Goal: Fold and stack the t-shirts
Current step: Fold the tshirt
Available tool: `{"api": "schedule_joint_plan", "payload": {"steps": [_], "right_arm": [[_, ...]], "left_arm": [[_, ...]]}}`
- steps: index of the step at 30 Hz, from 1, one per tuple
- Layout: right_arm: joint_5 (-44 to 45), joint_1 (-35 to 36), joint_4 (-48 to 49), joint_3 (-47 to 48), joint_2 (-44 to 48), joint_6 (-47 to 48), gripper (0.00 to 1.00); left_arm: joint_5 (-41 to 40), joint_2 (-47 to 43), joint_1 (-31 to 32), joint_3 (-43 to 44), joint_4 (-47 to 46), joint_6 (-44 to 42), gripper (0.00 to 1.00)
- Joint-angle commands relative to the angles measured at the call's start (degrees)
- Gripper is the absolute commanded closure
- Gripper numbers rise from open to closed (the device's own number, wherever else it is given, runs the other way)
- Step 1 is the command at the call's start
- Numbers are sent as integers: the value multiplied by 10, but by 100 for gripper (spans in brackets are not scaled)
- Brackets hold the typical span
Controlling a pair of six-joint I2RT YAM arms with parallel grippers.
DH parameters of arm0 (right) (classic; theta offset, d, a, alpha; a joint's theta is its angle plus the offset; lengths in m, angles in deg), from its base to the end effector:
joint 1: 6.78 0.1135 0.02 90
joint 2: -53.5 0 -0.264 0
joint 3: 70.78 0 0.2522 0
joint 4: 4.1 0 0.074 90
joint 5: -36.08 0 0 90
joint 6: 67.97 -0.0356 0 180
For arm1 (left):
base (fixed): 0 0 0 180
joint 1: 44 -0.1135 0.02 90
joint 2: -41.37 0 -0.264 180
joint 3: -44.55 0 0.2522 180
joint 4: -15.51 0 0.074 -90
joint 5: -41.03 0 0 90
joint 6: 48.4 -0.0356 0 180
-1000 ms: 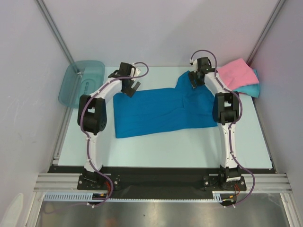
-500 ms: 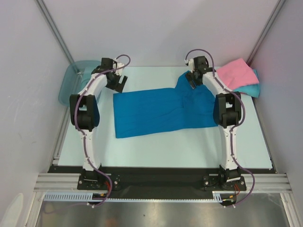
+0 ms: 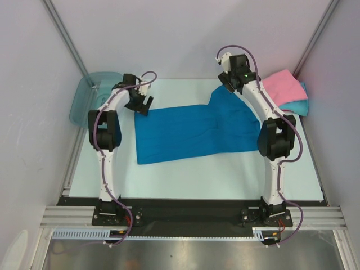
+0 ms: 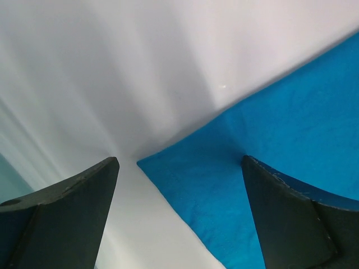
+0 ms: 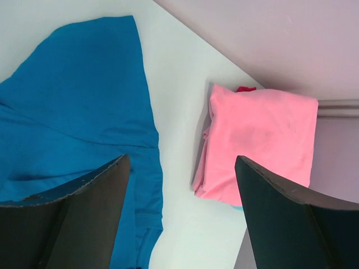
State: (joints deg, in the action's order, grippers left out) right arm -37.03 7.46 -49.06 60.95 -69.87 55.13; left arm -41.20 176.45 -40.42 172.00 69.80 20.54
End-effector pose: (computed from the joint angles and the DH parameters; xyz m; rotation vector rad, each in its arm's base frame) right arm 0.4886 0.1133 0.3062 -0.7388 2.0980 -0.5076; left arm 0.5070 -0.0365 0.1700 0.6063 2.5661 -0.0768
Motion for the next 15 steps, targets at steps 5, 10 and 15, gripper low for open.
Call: {"api": "schedule_joint_plan", "payload": {"steps": [5, 10, 15], "right_arm": [[30, 14, 14, -9, 32, 30, 19], [32, 18, 19, -1, 30, 41, 20], [36, 23, 25, 9, 30, 44, 20]], "left_arm": [[8, 19, -8, 37, 11, -18, 3], [12, 27, -9, 43, 17, -28, 6], [45, 42, -12, 56, 37, -35, 10]]}}
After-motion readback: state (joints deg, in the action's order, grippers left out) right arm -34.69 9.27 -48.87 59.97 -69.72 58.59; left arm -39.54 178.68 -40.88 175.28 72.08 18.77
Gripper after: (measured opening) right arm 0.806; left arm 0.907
